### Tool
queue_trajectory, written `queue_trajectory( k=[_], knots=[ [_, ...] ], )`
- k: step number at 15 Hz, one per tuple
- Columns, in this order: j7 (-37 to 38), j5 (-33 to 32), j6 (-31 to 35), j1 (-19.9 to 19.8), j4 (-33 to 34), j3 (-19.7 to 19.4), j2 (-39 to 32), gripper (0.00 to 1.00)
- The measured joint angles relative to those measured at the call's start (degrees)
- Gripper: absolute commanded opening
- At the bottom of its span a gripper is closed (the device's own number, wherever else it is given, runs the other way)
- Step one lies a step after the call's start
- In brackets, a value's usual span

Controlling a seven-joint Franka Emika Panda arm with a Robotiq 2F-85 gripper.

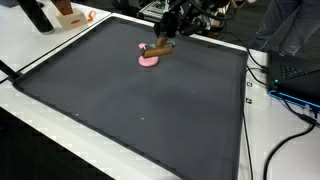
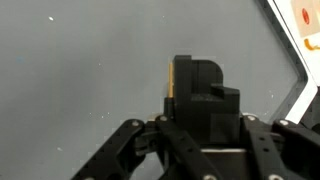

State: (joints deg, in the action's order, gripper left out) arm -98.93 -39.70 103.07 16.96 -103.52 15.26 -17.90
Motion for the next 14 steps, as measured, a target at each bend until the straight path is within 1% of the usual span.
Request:
queue_trajectory(
  k=[14],
  knots=[
    [-4.9, -0.2, 0.0, 0.9, -0.3, 1.2, -3.9, 0.24]
  ],
)
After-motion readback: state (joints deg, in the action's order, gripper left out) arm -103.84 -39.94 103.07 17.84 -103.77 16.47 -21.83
